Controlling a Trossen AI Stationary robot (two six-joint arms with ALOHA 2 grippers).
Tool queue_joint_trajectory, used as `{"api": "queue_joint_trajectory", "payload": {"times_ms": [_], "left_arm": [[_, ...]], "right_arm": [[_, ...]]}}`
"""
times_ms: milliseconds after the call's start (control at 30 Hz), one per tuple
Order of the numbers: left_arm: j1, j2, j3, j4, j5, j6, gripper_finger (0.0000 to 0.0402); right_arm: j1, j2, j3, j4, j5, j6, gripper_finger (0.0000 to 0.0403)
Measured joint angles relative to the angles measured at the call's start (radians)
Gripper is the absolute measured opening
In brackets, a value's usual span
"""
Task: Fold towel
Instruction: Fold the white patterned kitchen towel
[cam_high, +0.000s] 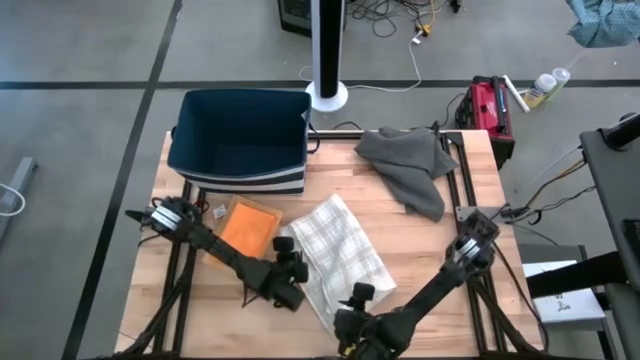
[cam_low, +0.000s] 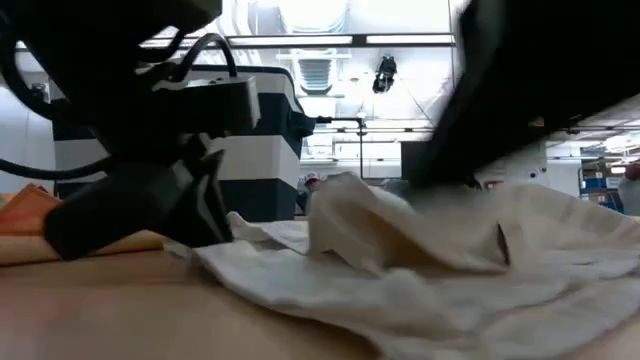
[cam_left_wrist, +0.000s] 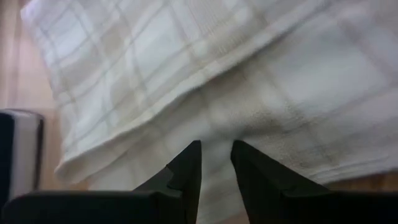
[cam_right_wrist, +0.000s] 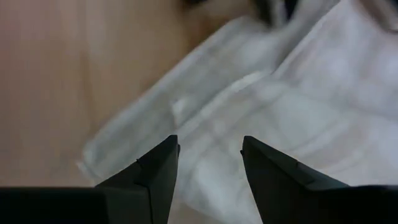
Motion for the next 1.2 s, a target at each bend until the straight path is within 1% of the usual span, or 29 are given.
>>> {"api": "queue_joint_trajectory", "payload": {"times_ms": [67, 133, 267, 333, 433, 500, 567, 667, 767, 867, 1000, 1133, 1200], "left_arm": [[-0.002, 0.000, -0.021, 0.048, -0.001, -0.003, 0.0087], [-0.014, -0.002, -0.023, 0.053, 0.016, -0.021, 0.0083], [-0.063, -0.024, -0.009, 0.050, 0.169, -0.081, 0.0075], [-0.098, -0.034, 0.005, 0.046, 0.221, -0.112, 0.0073], [-0.163, -0.033, 0.044, 0.040, 0.231, -0.107, 0.0074], [-0.210, -0.026, 0.080, 0.035, 0.210, -0.055, 0.0078], [-0.250, -0.025, 0.116, 0.019, 0.162, -0.013, 0.0084], [-0.280, -0.039, 0.167, -0.027, 0.100, -0.002, 0.0098], [-0.287, -0.040, 0.205, -0.064, 0.089, -0.005, 0.0112], [-0.295, -0.048, 0.231, -0.105, 0.079, -0.010, 0.0123], [-0.293, -0.053, 0.232, -0.188, 0.049, -0.046, 0.0132], [-0.279, -0.056, 0.213, -0.276, 0.046, -0.133, 0.0135], [-0.277, -0.058, 0.187, -0.283, 0.046, -0.174, 0.0135]], "right_arm": [[0.003, 0.025, 0.000, -0.010, -0.057, -0.003, 0.0174], [0.012, 0.035, -0.004, -0.058, -0.100, 0.016, 0.0174], [0.032, 0.036, -0.009, -0.267, -0.121, 0.141, 0.0174], [0.036, 0.036, -0.013, -0.388, -0.121, 0.189, 0.0174], [0.040, 0.025, -0.014, -0.481, -0.123, 0.207, 0.0174], [0.040, 0.012, -0.014, -0.496, -0.123, 0.192, 0.0174], [0.048, -0.006, -0.013, -0.481, -0.113, 0.184, 0.0174], [0.072, -0.033, -0.006, -0.419, -0.075, 0.181, 0.0174], [0.103, -0.050, -0.005, -0.282, -0.045, 0.139, 0.0174], [0.132, -0.051, -0.004, -0.204, -0.042, 0.117, 0.0174], [0.140, -0.048, -0.011, -0.110, -0.014, 0.128, 0.0174], [0.120, -0.023, -0.012, -0.053, 0.003, 0.104, 0.0174], [0.112, -0.009, -0.012, -0.027, 0.000, 0.084, 0.0174]]}}
